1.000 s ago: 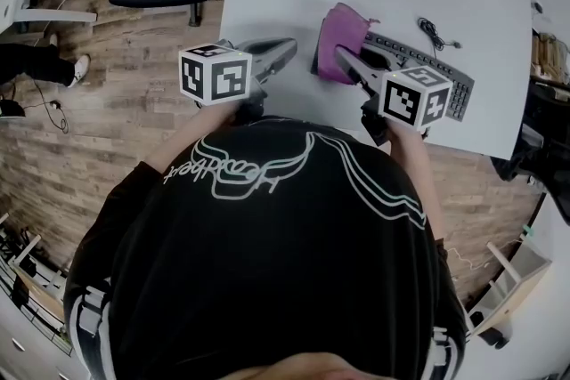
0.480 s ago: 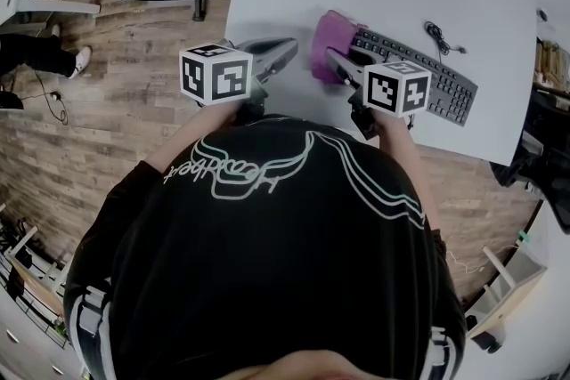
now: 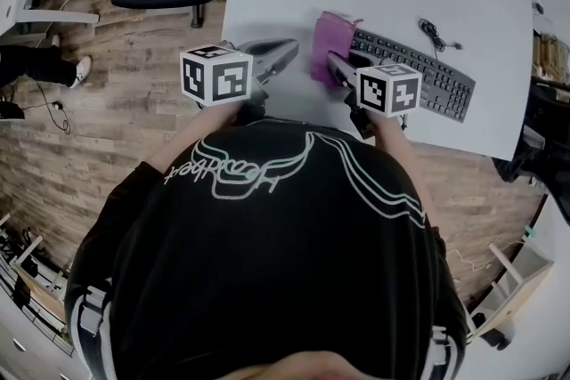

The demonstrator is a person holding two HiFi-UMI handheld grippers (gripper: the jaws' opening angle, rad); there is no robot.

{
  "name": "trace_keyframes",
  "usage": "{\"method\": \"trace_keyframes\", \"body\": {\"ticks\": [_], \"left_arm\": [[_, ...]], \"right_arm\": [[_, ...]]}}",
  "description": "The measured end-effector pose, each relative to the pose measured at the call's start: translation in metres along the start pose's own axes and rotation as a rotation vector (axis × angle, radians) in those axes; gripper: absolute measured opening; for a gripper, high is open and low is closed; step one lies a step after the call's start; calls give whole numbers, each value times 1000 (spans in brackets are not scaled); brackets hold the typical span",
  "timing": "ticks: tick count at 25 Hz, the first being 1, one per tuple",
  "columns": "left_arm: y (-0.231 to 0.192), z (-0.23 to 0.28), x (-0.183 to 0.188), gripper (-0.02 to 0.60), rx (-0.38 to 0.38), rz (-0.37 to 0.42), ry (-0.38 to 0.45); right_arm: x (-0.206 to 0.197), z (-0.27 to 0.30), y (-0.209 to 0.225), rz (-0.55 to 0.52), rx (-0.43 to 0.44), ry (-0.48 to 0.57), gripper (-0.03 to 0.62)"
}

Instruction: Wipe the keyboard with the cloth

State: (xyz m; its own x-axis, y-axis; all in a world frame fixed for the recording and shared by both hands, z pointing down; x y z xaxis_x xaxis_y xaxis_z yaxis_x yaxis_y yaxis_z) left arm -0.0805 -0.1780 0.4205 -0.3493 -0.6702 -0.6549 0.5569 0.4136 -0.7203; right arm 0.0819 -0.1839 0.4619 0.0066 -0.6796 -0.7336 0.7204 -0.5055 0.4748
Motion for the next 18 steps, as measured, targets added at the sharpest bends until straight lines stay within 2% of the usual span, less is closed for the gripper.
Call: {"method": "trace_keyframes", "body": {"ticks": [6, 18], "left_arm": [[7, 9, -1, 5, -24, -2, -6], [15, 22, -6, 5, -57, -22, -36]], "right_arm": [[-2, -19, 14, -13, -43, -5, 64], [-12, -86, 70, 7, -209, 25, 64]]}}
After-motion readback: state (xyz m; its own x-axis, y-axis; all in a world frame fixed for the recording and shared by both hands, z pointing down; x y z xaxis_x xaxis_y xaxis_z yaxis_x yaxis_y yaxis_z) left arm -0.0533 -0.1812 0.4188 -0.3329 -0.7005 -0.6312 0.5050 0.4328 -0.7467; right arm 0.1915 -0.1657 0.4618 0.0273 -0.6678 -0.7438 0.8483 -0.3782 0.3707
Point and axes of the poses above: the fingertips, and each gripper's own axes: z forward along the fingers, y to its right, x out of its top, the point moved 6 cm from there along -z, backward along the fingers, and after that the axes turned 15 degrees about y, right-handed, at the moved point
